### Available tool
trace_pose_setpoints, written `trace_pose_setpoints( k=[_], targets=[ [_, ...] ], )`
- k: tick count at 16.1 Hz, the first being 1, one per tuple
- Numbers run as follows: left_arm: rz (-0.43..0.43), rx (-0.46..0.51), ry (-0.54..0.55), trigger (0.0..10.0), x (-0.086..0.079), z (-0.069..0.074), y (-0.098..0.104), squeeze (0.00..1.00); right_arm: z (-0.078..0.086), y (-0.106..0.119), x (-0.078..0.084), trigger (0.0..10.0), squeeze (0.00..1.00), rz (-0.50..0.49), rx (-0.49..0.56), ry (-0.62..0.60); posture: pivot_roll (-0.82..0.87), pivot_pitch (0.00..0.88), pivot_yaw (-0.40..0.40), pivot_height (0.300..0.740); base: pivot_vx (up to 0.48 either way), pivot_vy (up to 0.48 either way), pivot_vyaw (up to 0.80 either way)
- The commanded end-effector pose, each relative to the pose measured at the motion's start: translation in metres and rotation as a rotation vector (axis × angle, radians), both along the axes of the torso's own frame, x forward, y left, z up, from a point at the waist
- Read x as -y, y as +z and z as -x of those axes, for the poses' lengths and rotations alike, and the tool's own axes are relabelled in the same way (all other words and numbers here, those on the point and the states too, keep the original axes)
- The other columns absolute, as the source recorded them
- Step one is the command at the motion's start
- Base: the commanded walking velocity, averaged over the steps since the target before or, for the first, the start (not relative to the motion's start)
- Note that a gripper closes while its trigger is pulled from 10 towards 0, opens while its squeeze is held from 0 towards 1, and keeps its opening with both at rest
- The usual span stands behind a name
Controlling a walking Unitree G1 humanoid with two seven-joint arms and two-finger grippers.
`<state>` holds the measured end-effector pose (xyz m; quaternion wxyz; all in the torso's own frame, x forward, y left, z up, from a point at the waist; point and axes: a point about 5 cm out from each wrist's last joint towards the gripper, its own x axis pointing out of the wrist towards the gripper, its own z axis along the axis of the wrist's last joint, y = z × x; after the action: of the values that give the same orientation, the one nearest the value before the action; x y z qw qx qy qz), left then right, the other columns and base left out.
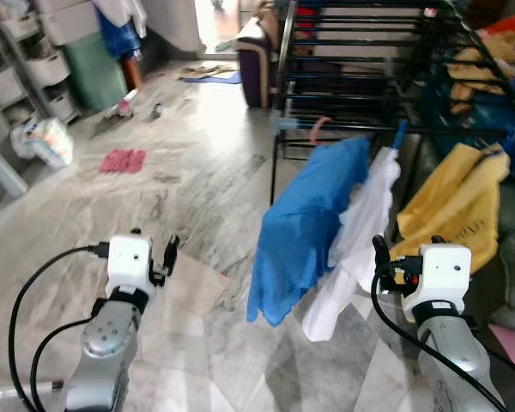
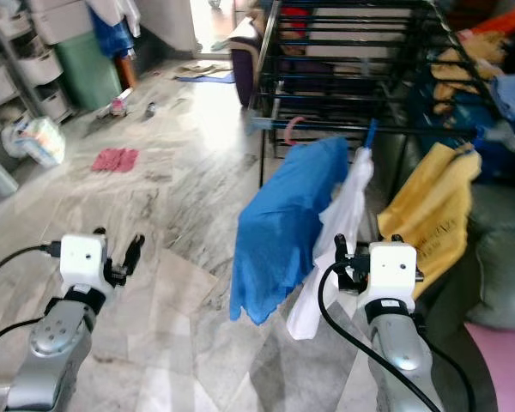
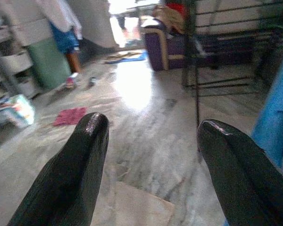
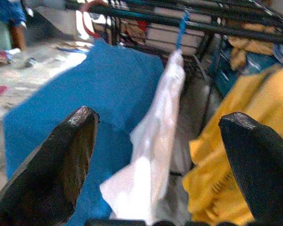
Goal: Hang hanger
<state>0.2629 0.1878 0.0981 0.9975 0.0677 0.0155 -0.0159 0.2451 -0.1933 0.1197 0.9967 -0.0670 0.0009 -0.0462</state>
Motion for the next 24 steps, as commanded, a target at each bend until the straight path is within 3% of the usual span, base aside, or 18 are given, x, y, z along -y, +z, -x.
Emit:
trace_pose_setpoints(
  k=[1, 8, 12, 14, 24],
  targets=[
    [-0.003, -0.002, 0.027, 10.0, -0.001, -0.001, -0.002, 0.0, 0.0, -0.001, 0.001, 10.0, 0.0, -0.009, 0.006, -0.025, -0.04, 0.0, 0.019, 0.74, 0.0, 0.0, 0.0],
    [0.024, -0.005, -0.105, 10.0, 0.029, -0.003, -0.001, 0.0, -0.001, 0.001, 0.007, 10.0, 0.0, -0.038, 0.012, -0.094, -0.05, 0.0, 0.008, 0.74, 0.0, 0.0, 0.0],
    [0.07, -0.004, -0.192, 10.0, 0.041, -0.007, 0.002, 0.0, 0.002, 0.0, 0.024, 10.0, 0.0, -0.007, -0.009, -0.237, -0.08, 0.0, 0.013, 0.74, 0.0, 0.0, 0.0],
    [0.076, 0.012, -0.237, 10.0, 0.05, -0.011, 0.006, 0.0, 0.003, -0.001, 0.029, 10.0, 0.0, 0.016, -0.018, -0.247, -0.09, 0.0, 0.016, 0.74, 0.127, 0.0, 0.0],
    [0.112, 0.005, -0.253, 10.0, 0.056, -0.015, 0.006, 0.0, -0.002, -0.002, 0.028, 10.0, 0.0, 0.026, -0.038, -0.232, -0.1, 0.0, 0.026, 0.74, 0.106, -0.329, 0.0]
  ],
)
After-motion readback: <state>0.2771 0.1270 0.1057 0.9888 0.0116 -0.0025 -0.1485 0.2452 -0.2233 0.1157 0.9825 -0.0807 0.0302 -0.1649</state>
